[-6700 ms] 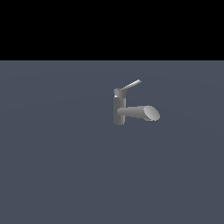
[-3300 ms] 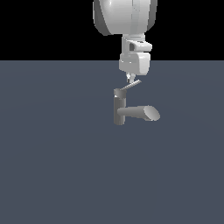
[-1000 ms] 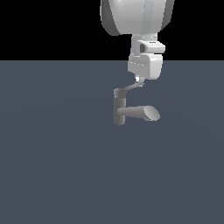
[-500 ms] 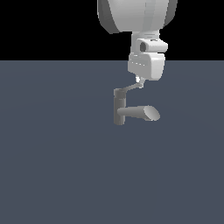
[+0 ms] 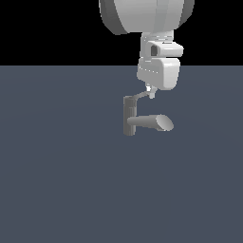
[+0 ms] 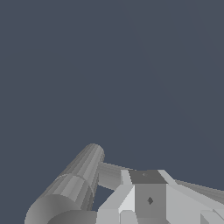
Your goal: Turn on the faucet by rotating a designated handle.
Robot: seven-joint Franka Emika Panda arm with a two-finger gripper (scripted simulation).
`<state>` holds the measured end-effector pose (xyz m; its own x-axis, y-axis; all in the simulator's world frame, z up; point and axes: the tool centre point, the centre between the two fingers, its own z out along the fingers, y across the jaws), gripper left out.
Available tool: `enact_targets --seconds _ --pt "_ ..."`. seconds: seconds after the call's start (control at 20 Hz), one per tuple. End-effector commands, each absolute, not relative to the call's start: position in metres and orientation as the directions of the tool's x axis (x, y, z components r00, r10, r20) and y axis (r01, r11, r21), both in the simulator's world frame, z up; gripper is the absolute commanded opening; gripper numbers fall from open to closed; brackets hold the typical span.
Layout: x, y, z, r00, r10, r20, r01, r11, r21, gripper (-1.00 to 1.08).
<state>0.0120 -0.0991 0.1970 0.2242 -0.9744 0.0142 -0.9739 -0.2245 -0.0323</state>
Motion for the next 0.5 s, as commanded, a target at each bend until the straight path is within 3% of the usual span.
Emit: enact_targets --seconds 0.0,0.45 --pt "0.012 -0.099 0.197 0.224 -0.974 0.014 -0.974 -0.225 -0.032 -1.0" --pt "-0.009 -0.055 0.188 0.226 -0.974 0.006 -0.974 -0.226 -0.013 -1.0"
